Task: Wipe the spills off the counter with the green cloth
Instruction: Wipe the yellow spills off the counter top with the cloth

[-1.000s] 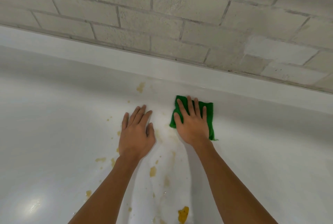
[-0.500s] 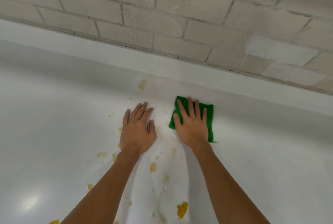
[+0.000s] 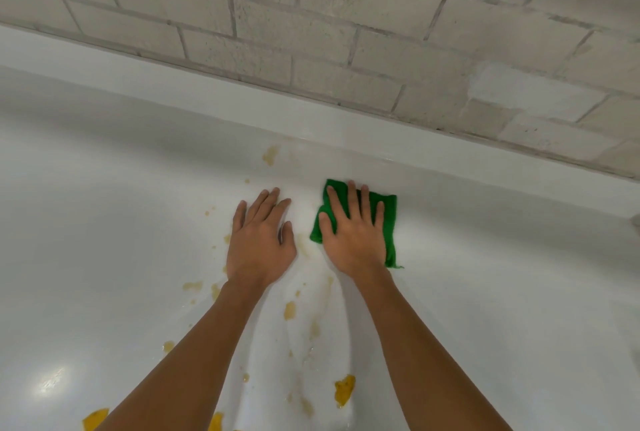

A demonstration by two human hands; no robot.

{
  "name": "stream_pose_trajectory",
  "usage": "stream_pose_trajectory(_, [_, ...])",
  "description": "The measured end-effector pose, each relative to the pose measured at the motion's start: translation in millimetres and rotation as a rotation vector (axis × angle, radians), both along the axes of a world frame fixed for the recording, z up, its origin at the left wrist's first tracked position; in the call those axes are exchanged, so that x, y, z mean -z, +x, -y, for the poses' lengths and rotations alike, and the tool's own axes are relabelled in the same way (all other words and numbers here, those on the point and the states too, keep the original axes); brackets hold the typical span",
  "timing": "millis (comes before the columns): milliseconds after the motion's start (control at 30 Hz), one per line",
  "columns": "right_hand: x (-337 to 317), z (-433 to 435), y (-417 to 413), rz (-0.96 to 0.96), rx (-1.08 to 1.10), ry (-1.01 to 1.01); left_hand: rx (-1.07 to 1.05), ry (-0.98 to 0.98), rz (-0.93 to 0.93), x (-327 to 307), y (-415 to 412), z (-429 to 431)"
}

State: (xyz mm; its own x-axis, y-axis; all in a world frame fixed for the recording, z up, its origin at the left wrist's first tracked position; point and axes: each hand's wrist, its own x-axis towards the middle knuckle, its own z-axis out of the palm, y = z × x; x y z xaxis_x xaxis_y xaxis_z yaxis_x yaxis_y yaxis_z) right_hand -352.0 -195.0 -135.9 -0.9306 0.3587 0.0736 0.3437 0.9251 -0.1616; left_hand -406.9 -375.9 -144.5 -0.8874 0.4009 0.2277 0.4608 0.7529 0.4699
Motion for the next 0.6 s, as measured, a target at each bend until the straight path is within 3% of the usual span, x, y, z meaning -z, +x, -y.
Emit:
stream_pose_trajectory(167, [1.8, -7.0, 49.2, 0.01, -0.205, 0.024, -0.004, 0.009, 0.007, -0.8, 0.1, 0.6])
stream_pose_trajectory(333, [-1.7, -32.5, 37.4, 0.064, 0.081, 0.021, 0.001, -0.003, 0.008, -2.0, 1.3, 1.7])
stream_pose_trajectory(400, [-4.7, -15.1, 14.5, 0.084, 0.093, -0.026, 0.003, -0.013, 0.011, -3.1, 0.9, 1.5])
stream_pose_trajectory(600, [0.0, 18.8, 43.9, 0.025, -0.252, 0.007, 0.005, 0.026, -0.004, -1.5, 2.0, 3.4])
